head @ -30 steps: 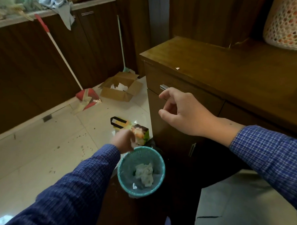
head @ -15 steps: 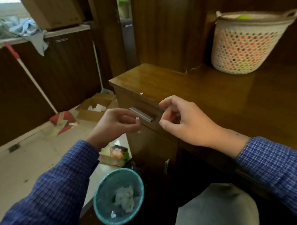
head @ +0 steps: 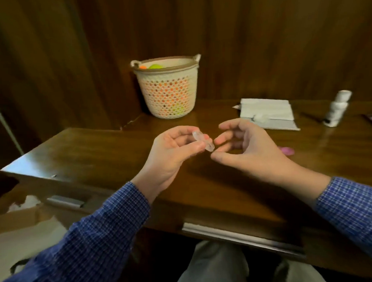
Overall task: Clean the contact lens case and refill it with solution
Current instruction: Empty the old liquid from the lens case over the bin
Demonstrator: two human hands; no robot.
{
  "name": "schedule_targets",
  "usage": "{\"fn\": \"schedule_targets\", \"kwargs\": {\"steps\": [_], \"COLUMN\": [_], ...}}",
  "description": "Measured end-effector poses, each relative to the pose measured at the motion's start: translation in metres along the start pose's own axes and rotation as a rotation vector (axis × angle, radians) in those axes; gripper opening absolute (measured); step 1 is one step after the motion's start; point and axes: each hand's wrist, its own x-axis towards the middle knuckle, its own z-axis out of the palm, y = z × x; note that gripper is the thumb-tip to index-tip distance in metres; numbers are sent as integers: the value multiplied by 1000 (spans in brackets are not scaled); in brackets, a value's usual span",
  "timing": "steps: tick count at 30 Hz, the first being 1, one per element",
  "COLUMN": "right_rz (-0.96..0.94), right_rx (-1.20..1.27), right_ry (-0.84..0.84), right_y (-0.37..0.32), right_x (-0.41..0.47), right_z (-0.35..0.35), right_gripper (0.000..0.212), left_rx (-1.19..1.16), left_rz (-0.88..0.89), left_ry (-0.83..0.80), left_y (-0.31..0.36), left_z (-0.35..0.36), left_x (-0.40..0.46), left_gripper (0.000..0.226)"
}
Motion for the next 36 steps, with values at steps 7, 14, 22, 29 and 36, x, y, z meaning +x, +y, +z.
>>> {"fn": "schedule_targets", "kwargs": {"steps": [7, 14, 22, 29, 36], "right_rz": [53, 56, 100, 163, 244], "right_rx": [47, 51, -26, -313, -390], "right_ry": [210, 260, 179, -14, -101], "right_y": [32, 60, 78, 81, 81], "right_x": [-29, -31, -13, -16, -17], "right_z": [-80, -114, -122, -132, -135], "right_gripper": [63, 56, 57, 58, 52], "left_rx": [25, 40, 89, 517, 639], "left_rz": [-16, -93, -101, 73, 101], "left_ry": [-158, -182, -273, -447, -487], "left_y": [-23, -42, -54, -65, -69], "left_z": [87, 127, 120, 105, 111], "left_x": [44, 70, 92, 99, 97], "left_gripper": [31, 31, 39, 73, 78]}}
